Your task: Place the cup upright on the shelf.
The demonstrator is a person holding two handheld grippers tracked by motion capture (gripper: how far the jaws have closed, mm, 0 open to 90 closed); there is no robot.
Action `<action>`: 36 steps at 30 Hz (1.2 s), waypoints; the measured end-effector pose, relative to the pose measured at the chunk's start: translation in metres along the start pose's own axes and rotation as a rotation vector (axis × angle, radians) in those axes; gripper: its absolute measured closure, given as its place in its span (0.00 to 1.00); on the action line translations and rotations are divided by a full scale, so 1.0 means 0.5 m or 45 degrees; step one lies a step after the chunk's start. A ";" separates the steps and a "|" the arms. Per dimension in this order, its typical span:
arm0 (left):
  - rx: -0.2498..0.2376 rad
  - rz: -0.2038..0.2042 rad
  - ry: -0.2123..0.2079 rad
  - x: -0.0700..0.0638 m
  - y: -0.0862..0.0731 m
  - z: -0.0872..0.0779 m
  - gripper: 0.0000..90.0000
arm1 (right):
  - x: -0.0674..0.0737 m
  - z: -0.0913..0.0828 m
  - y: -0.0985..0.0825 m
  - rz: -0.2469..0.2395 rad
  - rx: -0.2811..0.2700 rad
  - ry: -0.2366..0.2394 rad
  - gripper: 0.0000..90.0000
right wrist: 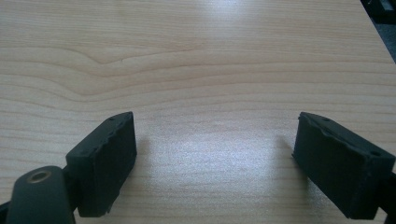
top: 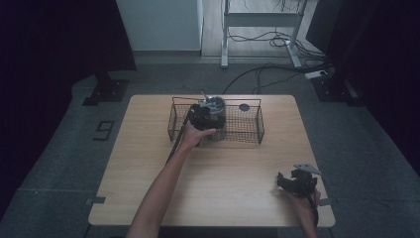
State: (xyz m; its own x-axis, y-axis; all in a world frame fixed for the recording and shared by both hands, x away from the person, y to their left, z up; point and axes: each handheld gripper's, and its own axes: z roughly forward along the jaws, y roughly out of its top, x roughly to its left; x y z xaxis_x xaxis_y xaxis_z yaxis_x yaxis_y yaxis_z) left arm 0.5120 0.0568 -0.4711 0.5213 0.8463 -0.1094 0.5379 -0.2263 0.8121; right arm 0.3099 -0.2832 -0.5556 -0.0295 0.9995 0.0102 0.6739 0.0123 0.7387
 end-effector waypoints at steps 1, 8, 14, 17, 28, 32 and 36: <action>-0.008 -0.001 -0.001 -0.002 0.000 -0.003 0.04 | 0.000 0.000 0.000 0.001 0.000 0.000 0.14; -0.022 0.033 -0.044 0.001 -0.004 -0.019 0.02 | 0.000 0.000 0.000 0.000 0.000 0.000 0.14; -0.025 0.036 -0.042 0.008 -0.016 -0.033 0.03 | 0.000 0.000 0.000 0.000 0.000 -0.001 0.14; -0.035 0.046 -0.053 0.010 -0.021 -0.044 0.04 | 0.000 0.000 0.000 0.000 0.000 -0.001 0.14; -0.065 0.095 -0.076 -0.002 -0.034 -0.097 0.07 | 0.000 0.000 0.000 0.000 0.000 -0.002 0.14; -0.064 0.083 -0.085 -0.004 -0.044 -0.114 0.07 | 0.000 0.000 0.000 0.001 0.001 -0.003 0.14; -0.061 0.098 -0.083 -0.008 -0.058 -0.132 0.08 | 0.000 0.000 0.000 0.001 0.001 -0.004 0.14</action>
State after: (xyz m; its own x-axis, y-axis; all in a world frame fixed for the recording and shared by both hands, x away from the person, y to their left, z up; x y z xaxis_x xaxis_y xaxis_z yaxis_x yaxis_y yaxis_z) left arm 0.4505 0.0915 -0.4567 0.6025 0.7939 -0.0817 0.4635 -0.2647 0.8456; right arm 0.3100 -0.2832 -0.5556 -0.0266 0.9996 0.0090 0.6745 0.0113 0.7382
